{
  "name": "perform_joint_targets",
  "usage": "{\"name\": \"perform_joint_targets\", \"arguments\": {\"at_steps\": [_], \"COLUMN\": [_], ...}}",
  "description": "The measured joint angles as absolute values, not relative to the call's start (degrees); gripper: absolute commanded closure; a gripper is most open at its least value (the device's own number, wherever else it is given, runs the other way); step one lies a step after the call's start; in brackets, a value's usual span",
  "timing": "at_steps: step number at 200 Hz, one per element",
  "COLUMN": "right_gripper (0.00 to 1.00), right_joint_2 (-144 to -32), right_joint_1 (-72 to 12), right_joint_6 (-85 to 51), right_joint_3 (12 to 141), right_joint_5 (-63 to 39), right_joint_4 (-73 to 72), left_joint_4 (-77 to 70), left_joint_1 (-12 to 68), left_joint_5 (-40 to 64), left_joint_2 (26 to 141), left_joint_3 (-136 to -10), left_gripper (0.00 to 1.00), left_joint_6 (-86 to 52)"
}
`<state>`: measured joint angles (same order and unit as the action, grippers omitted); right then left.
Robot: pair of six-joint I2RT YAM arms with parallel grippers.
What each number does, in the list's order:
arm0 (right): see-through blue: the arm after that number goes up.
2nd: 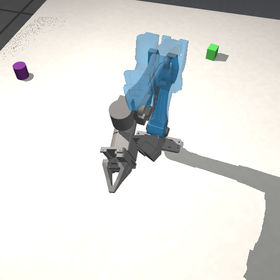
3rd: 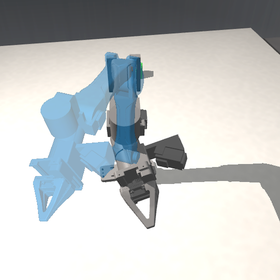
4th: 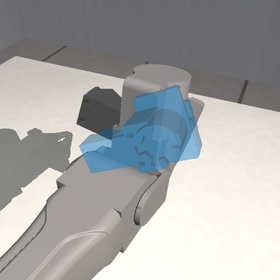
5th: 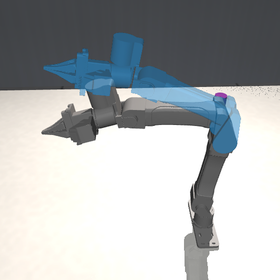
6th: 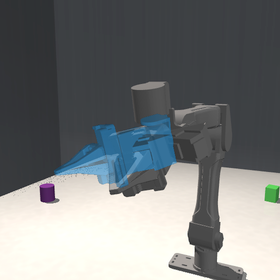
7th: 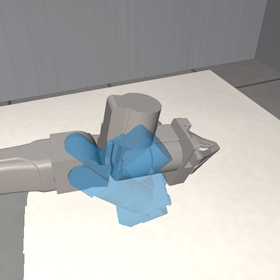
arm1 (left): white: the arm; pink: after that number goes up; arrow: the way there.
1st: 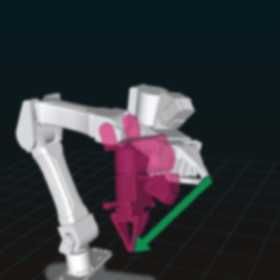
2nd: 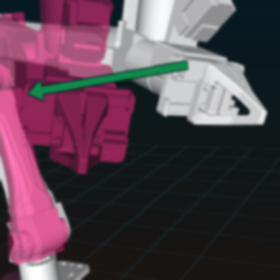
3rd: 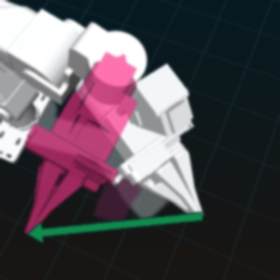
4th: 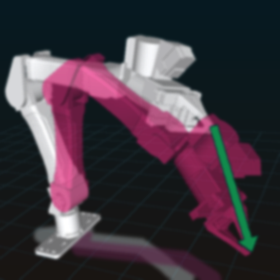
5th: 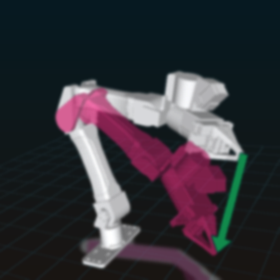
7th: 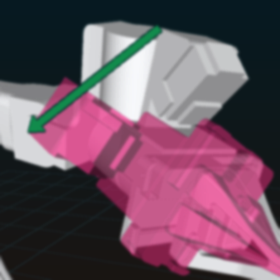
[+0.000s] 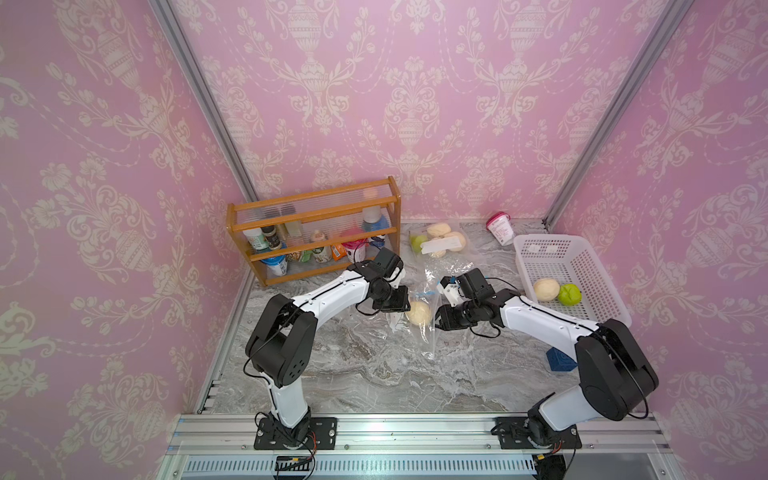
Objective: Open the zip-top bag and take out the pear
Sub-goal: Pick up the pear from the zipper food storage bag.
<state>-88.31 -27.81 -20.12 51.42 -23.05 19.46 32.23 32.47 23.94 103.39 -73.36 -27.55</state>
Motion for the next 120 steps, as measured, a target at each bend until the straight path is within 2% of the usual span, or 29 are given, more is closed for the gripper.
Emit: {"name": "perform_joint_targets", "arguments": {"at_steps": [51, 120], "right_gripper": [0.65, 0.73], "right_joint_2": [-93.2, -95.7], "right_joint_1": [-27.9, -27.9], "right_joint_6": [-18.6, -14.8], "right_joint_3": [53.5, 54.1], "right_joint_5": [-19.9, -21.8], "right_joint_4": [20.0, 19.8], "left_joint_4": [30.5, 30.0], "left_joint_1": [32.5, 32.5], "left_joint_5": [23.9, 23.9], "left_joint_2": [104.8, 106.7], "left_joint_3": [-72.6, -72.6], "left_gripper": [0.71, 0.73], "left_joint_6": [-28.2, -28.7]}}
